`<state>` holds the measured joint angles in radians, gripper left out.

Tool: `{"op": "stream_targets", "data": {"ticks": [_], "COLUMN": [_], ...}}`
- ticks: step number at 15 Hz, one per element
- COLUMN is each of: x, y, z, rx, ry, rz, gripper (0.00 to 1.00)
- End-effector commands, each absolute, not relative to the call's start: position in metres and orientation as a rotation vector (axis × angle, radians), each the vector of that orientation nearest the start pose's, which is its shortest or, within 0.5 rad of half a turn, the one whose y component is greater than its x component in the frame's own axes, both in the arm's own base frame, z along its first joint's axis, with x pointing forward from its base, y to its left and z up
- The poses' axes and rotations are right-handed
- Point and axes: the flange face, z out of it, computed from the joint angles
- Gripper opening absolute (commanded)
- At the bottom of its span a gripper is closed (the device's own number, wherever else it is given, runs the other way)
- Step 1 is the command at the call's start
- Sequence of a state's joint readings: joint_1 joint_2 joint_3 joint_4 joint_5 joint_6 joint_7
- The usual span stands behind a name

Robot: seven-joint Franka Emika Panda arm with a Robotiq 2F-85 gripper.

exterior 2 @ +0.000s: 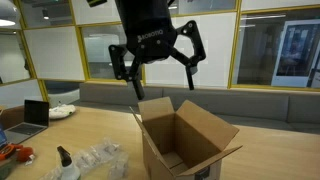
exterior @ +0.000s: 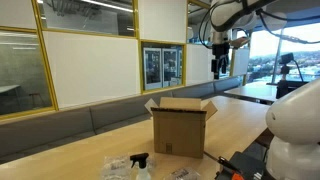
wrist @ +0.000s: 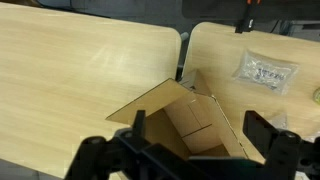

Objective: Remove all the plastic bags and the spray bottle from the table and put them in the box

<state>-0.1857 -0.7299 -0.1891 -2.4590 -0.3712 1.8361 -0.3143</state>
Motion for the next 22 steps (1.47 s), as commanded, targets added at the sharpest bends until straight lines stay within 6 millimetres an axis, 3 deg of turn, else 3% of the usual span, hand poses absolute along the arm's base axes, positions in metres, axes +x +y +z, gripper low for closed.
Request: {"op": "stream_targets", "data": {"ticks": [1, 8, 11, 14, 17, 22], "x": [0.309, 0.309, 0.318, 0.327, 0.332, 0.335], "y": [-0.164, -0.163, -0.146, -0.113, -0.064, 0.016], "z": [0.548, 0.554, 0.557, 0.566, 0.566, 0.532], "rx": [-3.399, -3.401, -3.400, -3.370, -3.314, -3.235], "ry": [-0.100, -0.084, -0.040, 0.046, 0.118, 0.232], "rz": [-0.046, -0.070, -0.101, -0.166, -0.209, -0.216], "gripper": [1.00, 1.00, 1.00, 1.00, 1.00, 1.00]}}
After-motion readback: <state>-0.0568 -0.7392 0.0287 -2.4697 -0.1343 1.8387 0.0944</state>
